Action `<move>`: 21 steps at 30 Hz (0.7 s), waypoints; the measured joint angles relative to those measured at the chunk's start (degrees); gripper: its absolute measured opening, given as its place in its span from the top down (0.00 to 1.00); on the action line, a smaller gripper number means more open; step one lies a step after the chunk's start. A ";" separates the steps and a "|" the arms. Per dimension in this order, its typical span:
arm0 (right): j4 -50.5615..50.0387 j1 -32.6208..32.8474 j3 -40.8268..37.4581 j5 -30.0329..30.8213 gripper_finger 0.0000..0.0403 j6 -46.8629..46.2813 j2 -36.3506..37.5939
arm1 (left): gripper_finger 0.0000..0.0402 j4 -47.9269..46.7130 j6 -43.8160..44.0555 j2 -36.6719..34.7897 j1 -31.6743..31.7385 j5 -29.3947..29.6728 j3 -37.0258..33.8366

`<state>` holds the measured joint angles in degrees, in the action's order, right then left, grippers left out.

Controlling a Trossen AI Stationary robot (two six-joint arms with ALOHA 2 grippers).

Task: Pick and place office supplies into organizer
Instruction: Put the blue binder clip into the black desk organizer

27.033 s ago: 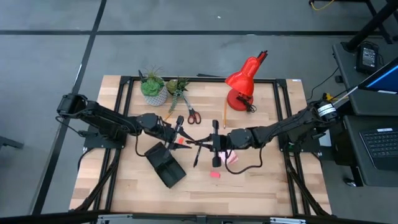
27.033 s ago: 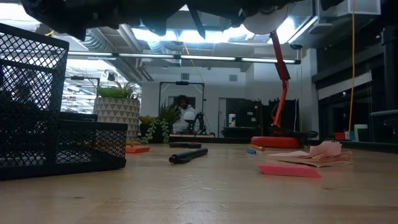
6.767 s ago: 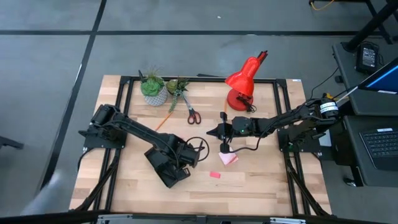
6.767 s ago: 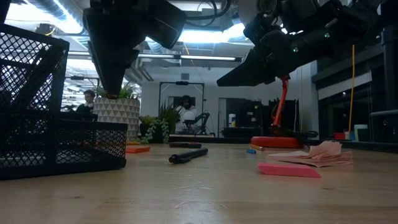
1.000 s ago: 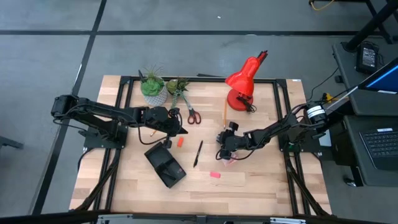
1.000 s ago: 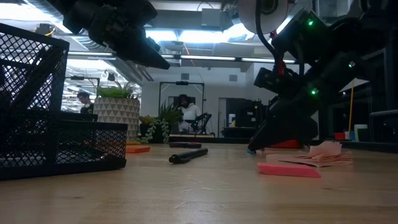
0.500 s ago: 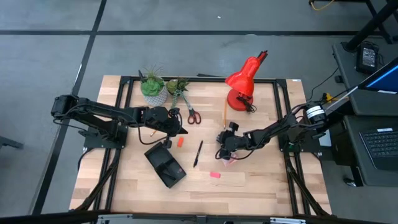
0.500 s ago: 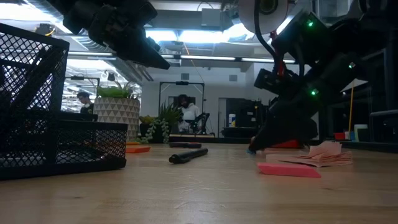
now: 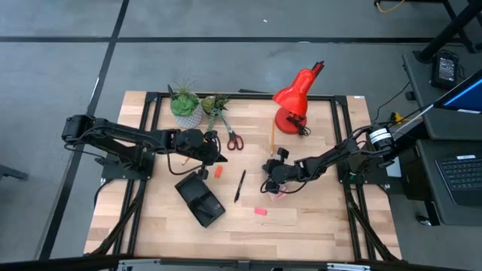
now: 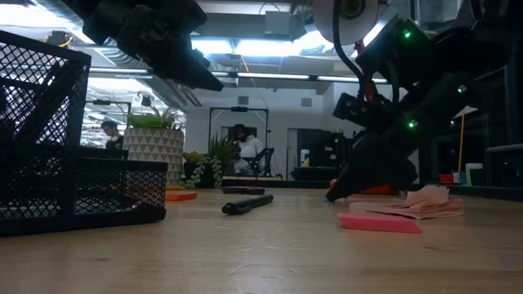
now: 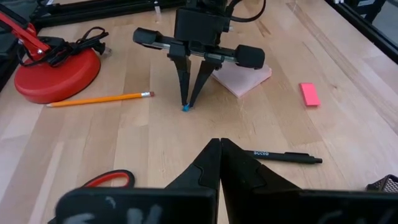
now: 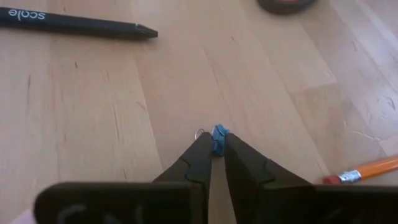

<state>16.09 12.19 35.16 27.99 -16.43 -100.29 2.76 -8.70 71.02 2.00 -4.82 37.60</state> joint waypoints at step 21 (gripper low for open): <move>0.22 0.00 0.02 -0.26 1.00 -0.20 0.04 | 0.99 0.00 0.63 0.00 -0.01 0.01 0.00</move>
<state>16.32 12.19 35.18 27.73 -16.63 -100.25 2.76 -8.08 71.02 1.99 -4.81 37.60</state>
